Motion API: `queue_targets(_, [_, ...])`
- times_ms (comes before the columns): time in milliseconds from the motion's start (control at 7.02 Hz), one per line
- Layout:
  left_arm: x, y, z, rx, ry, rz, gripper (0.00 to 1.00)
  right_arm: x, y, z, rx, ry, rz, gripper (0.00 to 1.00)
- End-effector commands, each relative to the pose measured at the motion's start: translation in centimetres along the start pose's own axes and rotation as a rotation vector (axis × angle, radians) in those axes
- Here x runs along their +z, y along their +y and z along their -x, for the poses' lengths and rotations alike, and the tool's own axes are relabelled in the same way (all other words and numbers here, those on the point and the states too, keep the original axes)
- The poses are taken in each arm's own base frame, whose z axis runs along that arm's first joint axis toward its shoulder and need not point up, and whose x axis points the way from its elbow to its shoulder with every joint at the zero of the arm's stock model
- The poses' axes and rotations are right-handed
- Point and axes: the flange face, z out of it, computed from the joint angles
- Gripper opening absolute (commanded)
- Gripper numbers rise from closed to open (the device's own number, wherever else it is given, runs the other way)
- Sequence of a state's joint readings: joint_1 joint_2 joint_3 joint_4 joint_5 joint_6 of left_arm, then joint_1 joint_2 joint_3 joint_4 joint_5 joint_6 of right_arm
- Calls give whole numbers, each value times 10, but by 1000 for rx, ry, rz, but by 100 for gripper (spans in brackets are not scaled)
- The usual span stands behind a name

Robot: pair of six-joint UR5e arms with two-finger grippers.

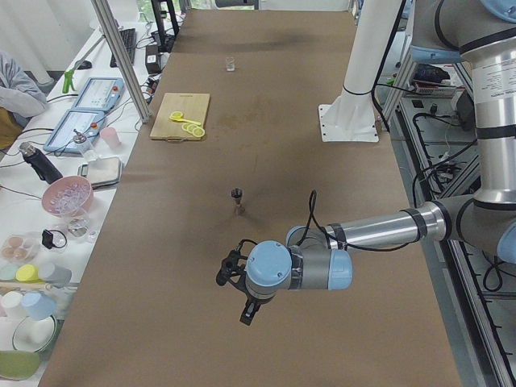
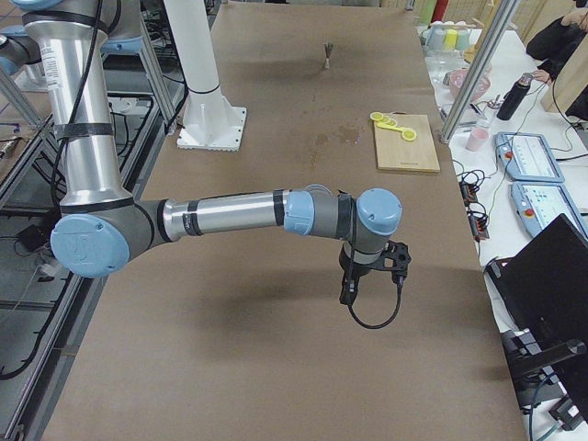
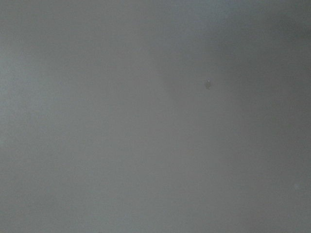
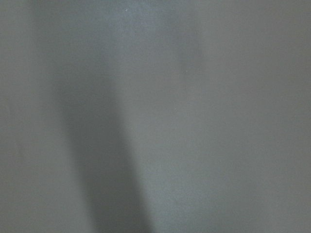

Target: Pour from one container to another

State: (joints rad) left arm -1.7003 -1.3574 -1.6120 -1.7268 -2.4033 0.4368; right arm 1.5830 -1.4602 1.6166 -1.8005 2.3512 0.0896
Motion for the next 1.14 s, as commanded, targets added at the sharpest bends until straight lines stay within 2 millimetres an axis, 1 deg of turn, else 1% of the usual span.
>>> queue_targets(0, [-12, -21, 7, -241, -48, 39, 99, 0, 2, 0, -18, -1, -6, 100])
queue_targets(142, [-18, -26, 2, -353, -53, 20, 99, 0, 2, 0, -16, -2, -6, 100])
queue_targets(285, [-28, -43, -3, -475, -64, -6, 99, 2, 2, -2, -17, -3, -8, 100])
queue_targets(570, [-35, -61, -20, -442, -61, -24, 99, 4, 6, -4, -26, -3, -16, 100])
queue_targets(997, [-34, -60, -19, -442, -63, -22, 99, 6, 8, -6, -22, -3, -14, 100])
